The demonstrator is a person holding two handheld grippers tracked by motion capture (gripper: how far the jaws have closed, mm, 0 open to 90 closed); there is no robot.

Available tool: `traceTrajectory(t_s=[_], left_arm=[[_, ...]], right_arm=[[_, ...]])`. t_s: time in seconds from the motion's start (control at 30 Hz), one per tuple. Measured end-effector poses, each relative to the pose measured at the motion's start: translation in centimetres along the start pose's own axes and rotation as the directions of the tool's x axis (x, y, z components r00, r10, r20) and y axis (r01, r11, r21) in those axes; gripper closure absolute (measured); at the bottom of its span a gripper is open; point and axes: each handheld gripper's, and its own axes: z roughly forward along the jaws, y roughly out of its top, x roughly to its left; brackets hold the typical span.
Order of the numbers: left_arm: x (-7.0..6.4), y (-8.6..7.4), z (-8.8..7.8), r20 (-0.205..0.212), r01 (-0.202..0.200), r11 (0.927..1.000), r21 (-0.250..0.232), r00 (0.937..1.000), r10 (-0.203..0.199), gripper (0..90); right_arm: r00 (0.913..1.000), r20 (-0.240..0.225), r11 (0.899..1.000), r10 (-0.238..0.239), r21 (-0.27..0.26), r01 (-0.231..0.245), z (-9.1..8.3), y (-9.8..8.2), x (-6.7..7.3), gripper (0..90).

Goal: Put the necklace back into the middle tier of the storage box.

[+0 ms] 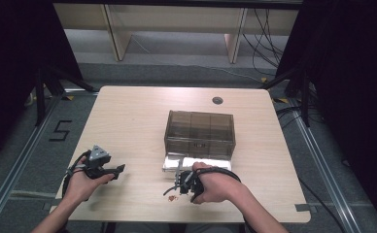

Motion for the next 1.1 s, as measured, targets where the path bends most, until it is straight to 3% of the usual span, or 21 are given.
traceTrajectory(t_s=[0.03, 0.13, 0.23, 0.3, 0.33, 0.43, 0.5, 0.73, 0.83, 0.87, 0.97, 1.0, 1.03, 1.07, 1.1], left_arm=[[0.0, 0.0, 0.0, 0.0, 0.0, 1.0, 0.0, 1.0, 0.0, 32.3], [0.0, 0.0, 0.0, -0.001, 0.002, 1.0, -0.002, 1.0, -0.002, 32.2], [0.0, 0.0, 0.0, -0.001, -0.004, 1.0, 0.0, 1.0, 0.004, 32.2], [0.0, 0.0, 0.0, 0.0, -0.004, 1.0, 0.002, 1.0, 0.004, 32.2], [-0.2, 0.0, 0.2, 0.0, 0.034, 0.9989, -0.033, 0.9994, -0.034, 32.2], [-0.2, 0.0, 0.2, -0.003, 0.033, 0.9986, -0.041, 0.9995, -0.033, 32.2], [-0.2, 0.0, 0.2, -0.004, 0.039, 0.9985, -0.037, 0.9992, -0.039, 32.2], [-0.2, 0.0, 0.2, 0.0, 0.039, 0.9984, -0.041, 0.9992, -0.039, 32.2], [-0.2, 0.0, 0.2, -0.002, 0.035, 0.9987, -0.038, 0.9994, -0.035, 32.3], [-0.2, 0.0, 0.2, -0.002, 0.037, 0.9984, -0.042, 0.9993, -0.037, 32.3], [-0.2, 0.0, 0.2, 0.001, 0.041, 0.9981, -0.046, 0.9991, -0.041, 32.3], [-0.2, 0.0, 0.2, -0.001, 0.035, 0.9986, -0.041, 0.9994, -0.035, 32.2], [-0.2, 0.0, 0.2, -0.001, 0.033, 0.9988, -0.037, 0.9995, -0.033, 32.3], [-0.1, 0.0, 0.2, 0.0, 0.032, 0.9987, -0.039, 0.9995, -0.032, 32.3], [-0.1, 0.0, 0.2, 0.0, 0.032, 0.9987, -0.039, 0.9995, -0.032, 32.3]], right_arm=[[0.9971, -0.019, 0.997, 0.074, 0.035, -0.073, -0.2, 0.1, 0.4, 64.1], [0.9992, -0.012, 0.999, 0.039, 0.022, -0.039, 0.1, 0.4, 0.2, 64.0], [0.9978, -0.02, 0.997, 0.063, 0.037, -0.063, 0.0, 0.7, 0.4, 64.0], [0.9991, -0.013, 0.999, 0.041, 0.032, -0.04, 0.1, 0.9, 0.2, 64.0], [0.9992, -0.018, 0.999, 0.036, 0.028, -0.035, 0.2, 1.2, 0.1, 63.9], [0.9995, -0.013, 0.999, 0.028, 0.021, -0.027, 0.2, 1.3, 0.0, 63.7], [0.9986, -0.019, 0.998, 0.05, 0.031, -0.049, 0.1, 1.7, 0.1, 63.4], [0.9997, -0.02, 0.999, 0.017, 0.033, -0.016, 0.6, 2.9, 0.0, 62.1], [0.9991, -0.026, 0.999, 0.034, 0.018, -0.034, 0.8, 3.0, 0.0, 62.0], [0.9997, -0.023, 0.999, 0.008, 0.034, -0.007, 0.7, 3.4, -0.2, 61.9], [0.9997, -0.022, 1.0, 0.01, 0.027, -0.009, 0.8, 3.6, -0.2, 61.7], [0.9989, -0.031, 0.999, 0.035, 0.032, -0.034, 0.8, 3.7, -0.1, 61.5], [0.9997, -0.023, 1.0, -0.01, 0.022, 0.01, 0.9, 3.8, -0.3, 61.3], [0.9989, -0.036, 0.999, 0.03, 0.033, -0.028, 0.9, 4.0, -0.1, 61.0], [0.9989, -0.036, 0.999, 0.03, 0.033, -0.028, 0.9, 4.0, -0.1, 61.0]])
